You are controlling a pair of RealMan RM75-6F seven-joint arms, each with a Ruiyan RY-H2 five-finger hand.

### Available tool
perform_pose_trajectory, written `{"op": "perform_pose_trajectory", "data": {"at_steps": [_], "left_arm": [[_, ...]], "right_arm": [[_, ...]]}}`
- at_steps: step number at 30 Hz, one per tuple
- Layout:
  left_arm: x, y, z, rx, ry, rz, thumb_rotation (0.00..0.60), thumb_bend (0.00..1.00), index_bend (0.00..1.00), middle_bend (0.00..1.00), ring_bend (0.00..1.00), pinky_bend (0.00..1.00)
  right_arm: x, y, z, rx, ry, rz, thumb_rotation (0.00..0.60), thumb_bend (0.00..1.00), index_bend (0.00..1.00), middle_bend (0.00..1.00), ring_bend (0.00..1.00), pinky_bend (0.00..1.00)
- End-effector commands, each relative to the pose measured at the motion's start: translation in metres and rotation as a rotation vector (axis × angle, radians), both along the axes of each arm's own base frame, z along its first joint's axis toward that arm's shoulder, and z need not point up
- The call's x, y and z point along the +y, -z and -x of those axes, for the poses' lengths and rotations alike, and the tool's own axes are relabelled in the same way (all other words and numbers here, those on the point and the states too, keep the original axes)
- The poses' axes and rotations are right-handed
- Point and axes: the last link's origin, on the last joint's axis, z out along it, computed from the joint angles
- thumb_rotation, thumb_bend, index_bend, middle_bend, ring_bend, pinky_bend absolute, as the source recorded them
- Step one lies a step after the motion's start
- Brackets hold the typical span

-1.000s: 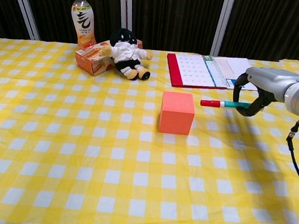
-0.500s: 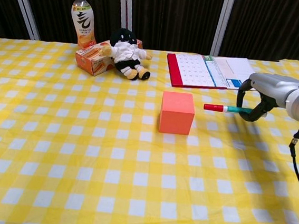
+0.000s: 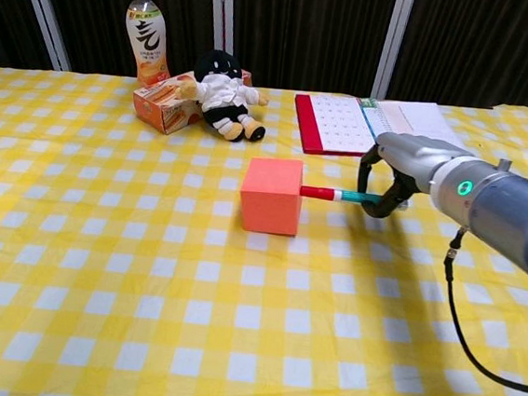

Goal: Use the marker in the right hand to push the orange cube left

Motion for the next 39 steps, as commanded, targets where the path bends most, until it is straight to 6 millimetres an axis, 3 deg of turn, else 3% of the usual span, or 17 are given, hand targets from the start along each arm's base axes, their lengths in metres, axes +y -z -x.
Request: {"op": "perform_pose_trajectory", "data": {"at_steps": [1, 8, 14, 26, 32, 39], "left_arm": [[0.0, 0.0, 0.001, 0.0, -0.001, 0.001, 0.6, 0.0, 0.0, 0.0, 0.0, 0.0], [0.001, -0.001, 0.0, -0.006, 0.001, 0.002, 0.6, 0.0, 0.0, 0.0, 0.0, 0.0], [0.0, -0.001, 0.0, -0.009, 0.003, 0.0, 0.6, 0.0, 0.0, 0.0, 0.0, 0.0], [-0.001, -0.001, -0.001, -0.009, 0.01, 0.002, 0.6, 0.0, 0.0, 0.0, 0.0, 0.0], [-0.001, -0.001, -0.002, -0.011, 0.01, 0.003, 0.6, 0.0, 0.0, 0.0, 0.0, 0.0], [-0.002, -0.001, -0.001, -0.012, 0.011, 0.004, 0.6, 0.0, 0.0, 0.0, 0.0, 0.0]], "right_arm": [[0.001, 0.006, -0.013, -0.01, -0.02, -0.011, 0.6, 0.57, 0.58, 0.19, 0.0, 0.0], [0.006, 0.017, -0.037, -0.015, -0.062, -0.025, 0.6, 0.58, 0.58, 0.19, 0.0, 0.0], [0.004, 0.014, -0.026, 0.02, -0.033, -0.003, 0.6, 0.58, 0.59, 0.19, 0.0, 0.0], [0.009, -0.012, 0.013, 0.077, 0.052, 0.06, 0.6, 0.58, 0.59, 0.19, 0.0, 0.0], [0.013, -0.012, 0.011, 0.072, 0.054, 0.059, 0.6, 0.58, 0.59, 0.19, 0.0, 0.0], [0.01, 0.0, -0.005, 0.038, 0.066, 0.056, 0.6, 0.59, 0.59, 0.19, 0.0, 0.0]]}}
